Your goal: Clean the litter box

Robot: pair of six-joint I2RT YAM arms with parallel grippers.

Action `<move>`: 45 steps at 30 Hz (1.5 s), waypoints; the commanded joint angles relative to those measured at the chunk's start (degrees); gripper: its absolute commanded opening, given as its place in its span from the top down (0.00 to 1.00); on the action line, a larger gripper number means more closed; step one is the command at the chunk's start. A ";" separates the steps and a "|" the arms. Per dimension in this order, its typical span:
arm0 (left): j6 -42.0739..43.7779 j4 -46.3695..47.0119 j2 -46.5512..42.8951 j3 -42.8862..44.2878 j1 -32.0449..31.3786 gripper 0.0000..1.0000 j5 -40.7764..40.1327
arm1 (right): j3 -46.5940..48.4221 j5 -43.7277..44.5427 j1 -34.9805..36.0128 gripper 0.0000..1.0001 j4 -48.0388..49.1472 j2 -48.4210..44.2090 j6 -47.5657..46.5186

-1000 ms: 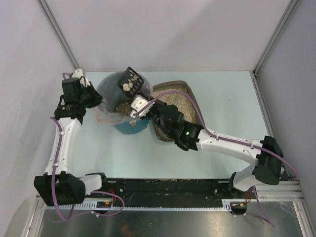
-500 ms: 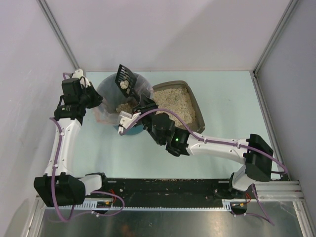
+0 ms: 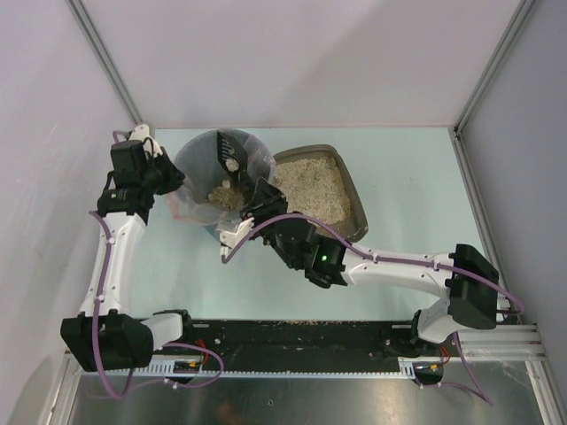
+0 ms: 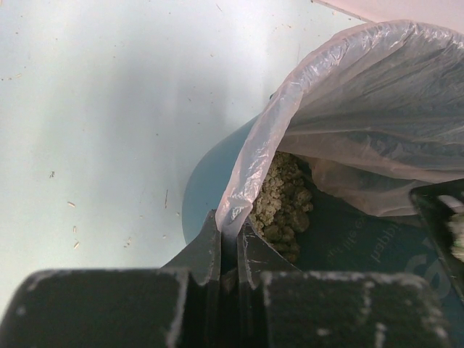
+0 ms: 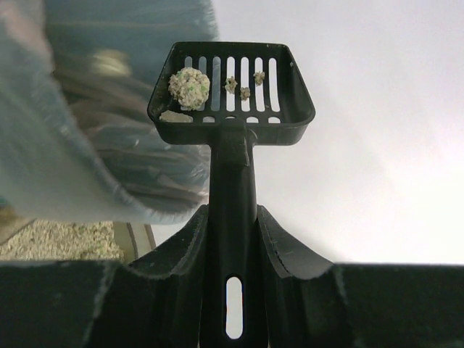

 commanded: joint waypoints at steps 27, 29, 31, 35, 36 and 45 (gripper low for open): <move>-0.23 2.52 -2.45 -0.46 -0.40 1.00 2.85 | -5.67 5.94 3.92 1.00 9.65 -5.16 -15.76; -0.32 2.70 -2.27 -0.72 -0.49 1.00 2.85 | -5.84 4.27 4.63 1.00 -4.99 -6.13 -8.49; -0.23 2.87 -2.18 -0.72 -0.58 1.00 2.94 | -6.28 3.03 5.94 1.00 -12.27 -5.61 -5.03; -0.05 2.87 -2.27 -0.72 -0.49 1.00 2.50 | -6.90 5.22 6.47 1.00 -18.72 -5.42 0.09; -0.05 2.87 -2.18 -0.72 -0.40 1.00 2.59 | -6.90 5.48 6.30 1.00 -17.94 -5.69 -0.35; -0.14 2.96 -2.09 -0.37 -0.32 1.00 2.94 | -6.81 8.12 5.33 1.00 7.18 -4.20 -12.65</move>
